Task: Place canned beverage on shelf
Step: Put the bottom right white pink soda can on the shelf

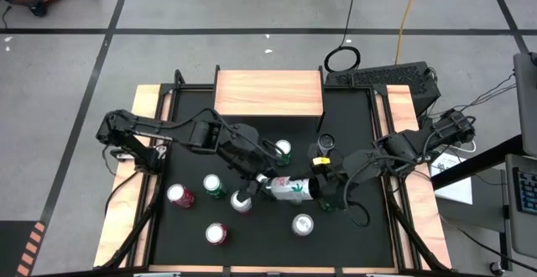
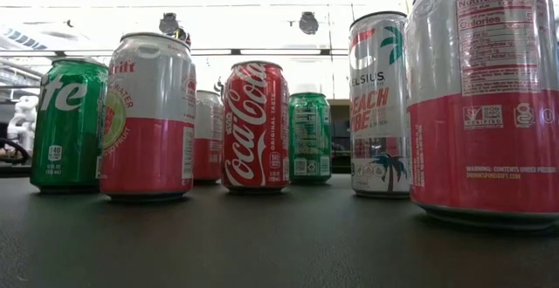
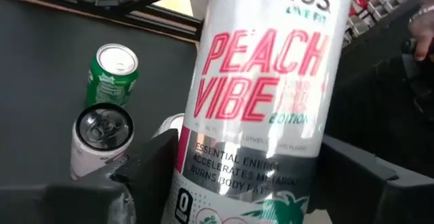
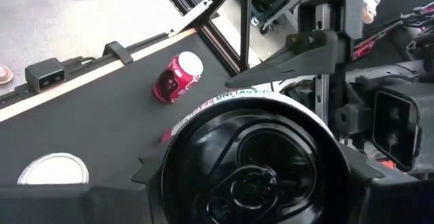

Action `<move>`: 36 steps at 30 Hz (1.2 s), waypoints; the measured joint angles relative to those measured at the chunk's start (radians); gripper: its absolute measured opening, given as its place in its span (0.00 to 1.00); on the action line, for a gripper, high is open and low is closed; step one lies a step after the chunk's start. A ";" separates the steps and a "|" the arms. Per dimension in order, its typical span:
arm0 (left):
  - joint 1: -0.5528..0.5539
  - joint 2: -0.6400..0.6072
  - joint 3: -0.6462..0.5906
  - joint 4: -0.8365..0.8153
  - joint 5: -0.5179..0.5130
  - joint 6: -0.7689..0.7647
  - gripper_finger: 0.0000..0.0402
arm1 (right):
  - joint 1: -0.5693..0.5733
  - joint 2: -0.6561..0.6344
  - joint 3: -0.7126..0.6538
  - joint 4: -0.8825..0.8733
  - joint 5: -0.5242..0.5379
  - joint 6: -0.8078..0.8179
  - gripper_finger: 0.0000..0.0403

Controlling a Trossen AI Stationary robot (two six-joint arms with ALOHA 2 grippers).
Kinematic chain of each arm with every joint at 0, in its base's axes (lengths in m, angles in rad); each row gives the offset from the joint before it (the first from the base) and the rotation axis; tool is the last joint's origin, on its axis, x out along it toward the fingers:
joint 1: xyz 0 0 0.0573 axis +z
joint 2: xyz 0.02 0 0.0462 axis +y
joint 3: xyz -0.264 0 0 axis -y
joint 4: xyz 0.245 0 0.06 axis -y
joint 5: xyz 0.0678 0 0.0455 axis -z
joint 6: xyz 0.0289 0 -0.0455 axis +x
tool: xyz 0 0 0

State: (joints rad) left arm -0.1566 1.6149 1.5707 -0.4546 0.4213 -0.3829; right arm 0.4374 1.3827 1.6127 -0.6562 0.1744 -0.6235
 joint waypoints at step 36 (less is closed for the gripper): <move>-0.002 -0.104 0.000 0.153 -0.107 0.060 0.62 | -0.009 -0.041 0.001 -0.111 0.115 0.857 0.95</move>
State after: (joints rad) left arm -0.1581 1.5111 1.5707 -0.3017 0.3143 -0.3228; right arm 0.4282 1.3413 1.6138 -0.7675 0.2899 0.2338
